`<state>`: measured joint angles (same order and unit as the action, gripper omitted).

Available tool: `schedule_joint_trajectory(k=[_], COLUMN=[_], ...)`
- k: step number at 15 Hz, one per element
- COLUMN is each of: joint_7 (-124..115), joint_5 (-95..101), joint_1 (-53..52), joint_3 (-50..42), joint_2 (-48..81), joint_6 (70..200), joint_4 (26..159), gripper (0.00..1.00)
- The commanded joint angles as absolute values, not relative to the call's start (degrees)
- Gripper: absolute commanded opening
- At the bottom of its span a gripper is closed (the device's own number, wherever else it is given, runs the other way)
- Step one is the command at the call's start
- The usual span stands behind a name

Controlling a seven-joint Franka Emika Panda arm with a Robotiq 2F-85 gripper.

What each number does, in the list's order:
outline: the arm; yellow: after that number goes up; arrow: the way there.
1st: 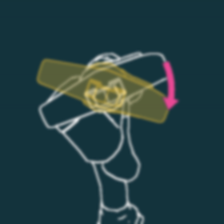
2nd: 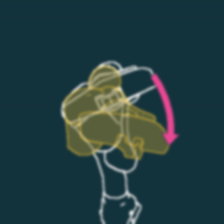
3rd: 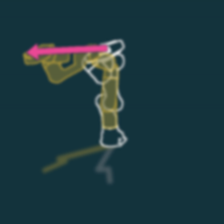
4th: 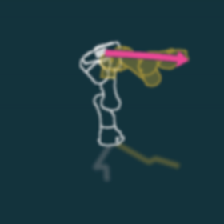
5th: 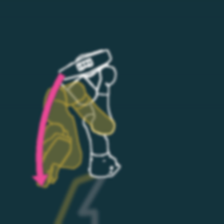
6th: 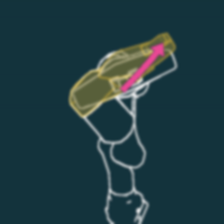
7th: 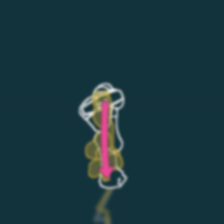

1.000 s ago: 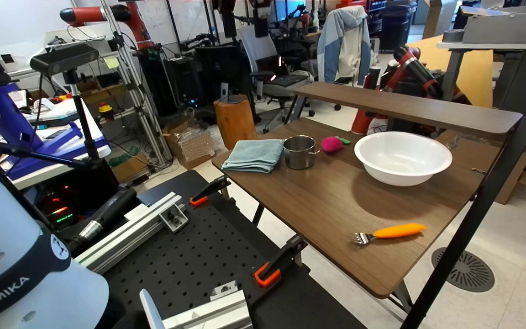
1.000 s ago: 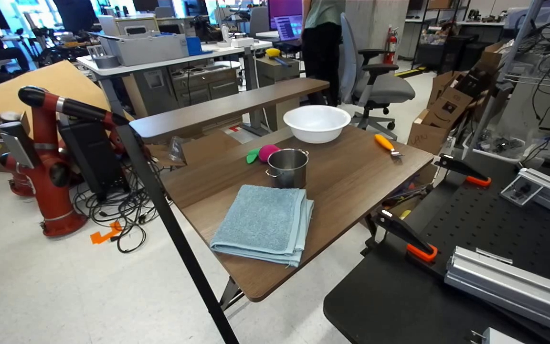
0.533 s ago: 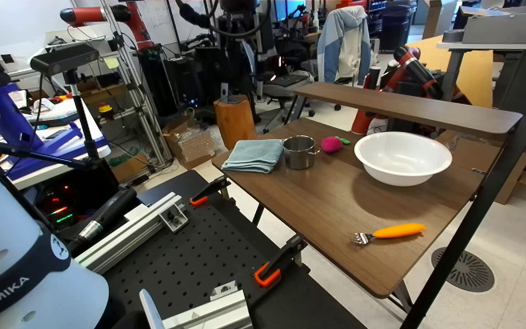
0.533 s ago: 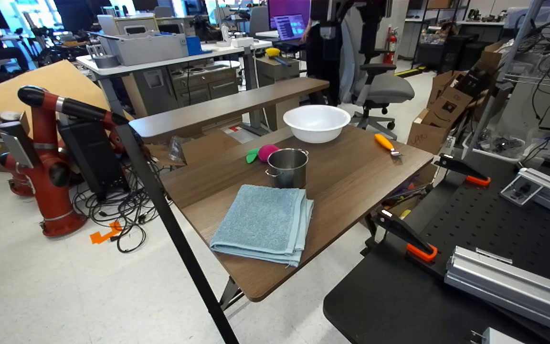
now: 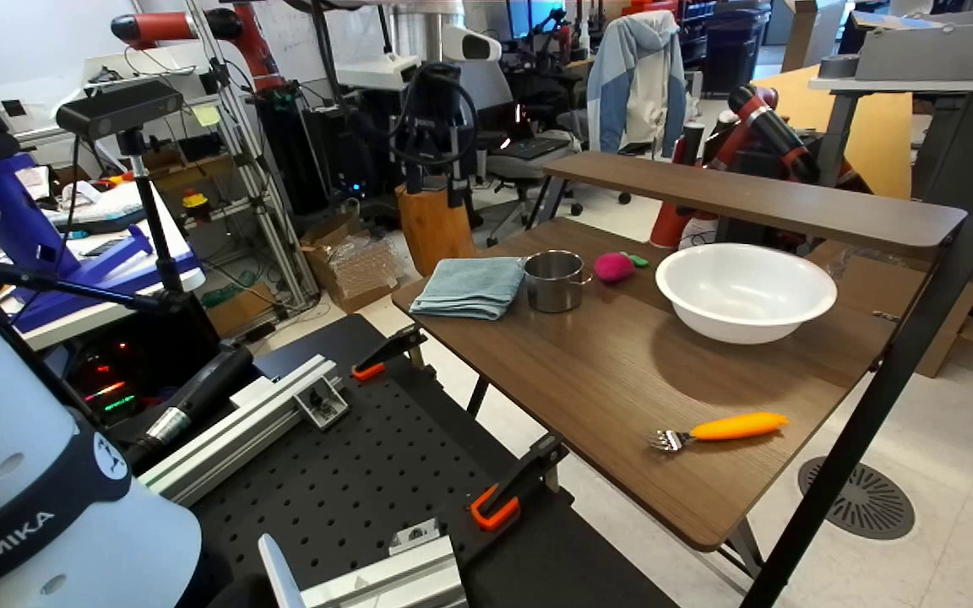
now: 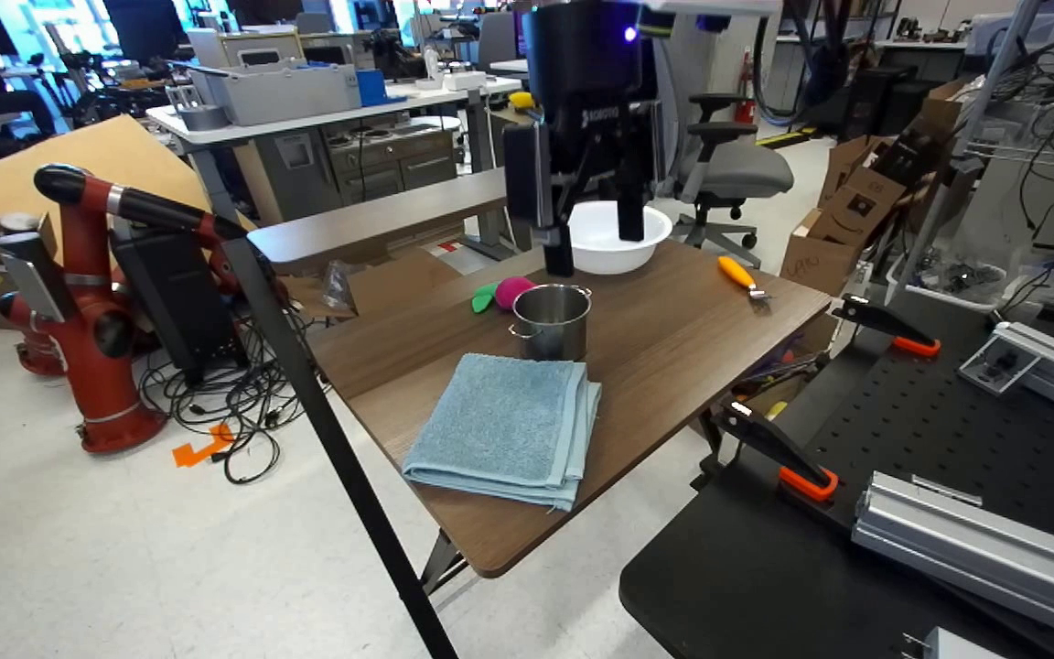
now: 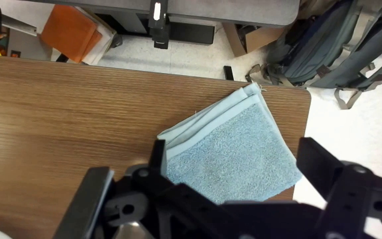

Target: Move the towel to the middle of the table

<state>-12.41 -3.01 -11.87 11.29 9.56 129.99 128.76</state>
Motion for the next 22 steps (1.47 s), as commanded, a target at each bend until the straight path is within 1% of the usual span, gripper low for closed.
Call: schedule_joint_trajectory(k=[1,4,5,12,22], joint_7=[-14.28,-13.89,-13.22,-14.55,-15.72], joint_5=[-1.99,0.07,-1.65,-0.06,0.32], joint_1=[-13.46,-14.94,-14.28,-15.14,-16.75], joint_3=[11.03,10.53,10.81,10.26,8.84], joint_2=[17.03,21.18,19.64,21.04,33.50], joint_6=[130.61,127.87,130.22,129.76,128.37], joint_4=[124.55,122.16,124.48,123.06,115.06], gripper=[1.00,1.00,1.00,1.00,1.00])
